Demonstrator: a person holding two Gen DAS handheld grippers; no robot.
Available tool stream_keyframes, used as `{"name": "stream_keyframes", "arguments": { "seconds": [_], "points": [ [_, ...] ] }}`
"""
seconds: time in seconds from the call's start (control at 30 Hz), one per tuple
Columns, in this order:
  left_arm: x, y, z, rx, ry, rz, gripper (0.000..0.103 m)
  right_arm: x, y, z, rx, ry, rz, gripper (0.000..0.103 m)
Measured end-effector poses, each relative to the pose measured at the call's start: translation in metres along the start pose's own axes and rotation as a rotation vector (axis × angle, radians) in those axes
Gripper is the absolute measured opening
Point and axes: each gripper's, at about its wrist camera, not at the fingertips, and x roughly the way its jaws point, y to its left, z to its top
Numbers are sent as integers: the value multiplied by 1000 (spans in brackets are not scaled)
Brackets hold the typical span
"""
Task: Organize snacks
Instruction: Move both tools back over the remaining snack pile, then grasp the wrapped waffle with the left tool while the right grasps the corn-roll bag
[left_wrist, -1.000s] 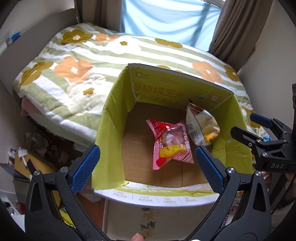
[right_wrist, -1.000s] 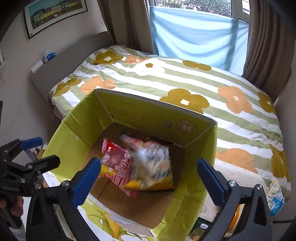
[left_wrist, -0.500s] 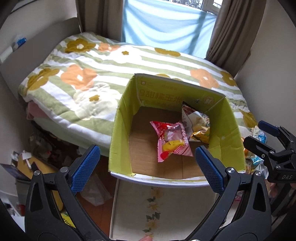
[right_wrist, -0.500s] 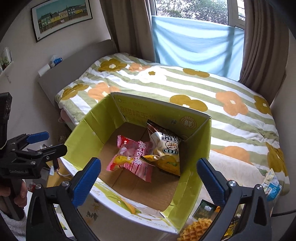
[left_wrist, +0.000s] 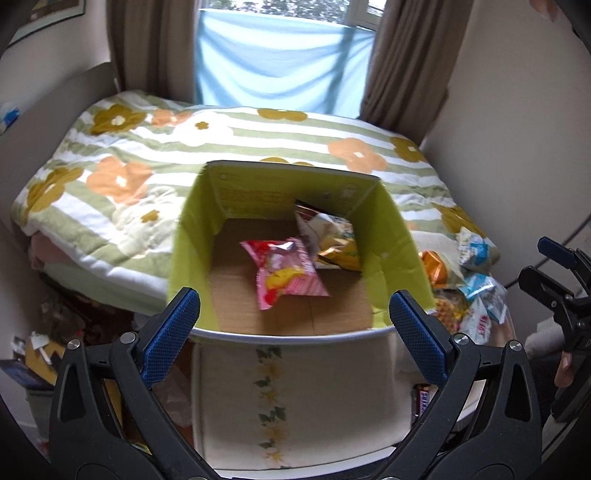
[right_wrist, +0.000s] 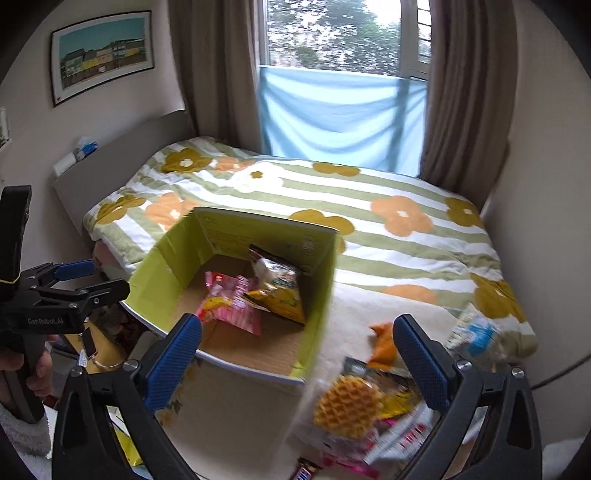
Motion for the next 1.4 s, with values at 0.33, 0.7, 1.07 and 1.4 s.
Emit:
{"name": "stream_keyframes", "arguments": {
  "seconds": [0.33, 0.7, 1.07, 1.4],
  "points": [
    [12, -79, -27, 68, 45, -67, 102, -37, -76, -44, 23, -13, -62, 103],
    [41, -179, -63, 53, 52, -4, 102, -31, -151, -95, -62, 42, 104, 103],
    [102, -235, -84, 21, 130, 88, 102, 21, -173, -152, -222, 113, 249, 103],
    [144, -234, -97, 16, 176, 94, 102, 86, -152, -181, -346, 155, 283, 101]
  ]
}}
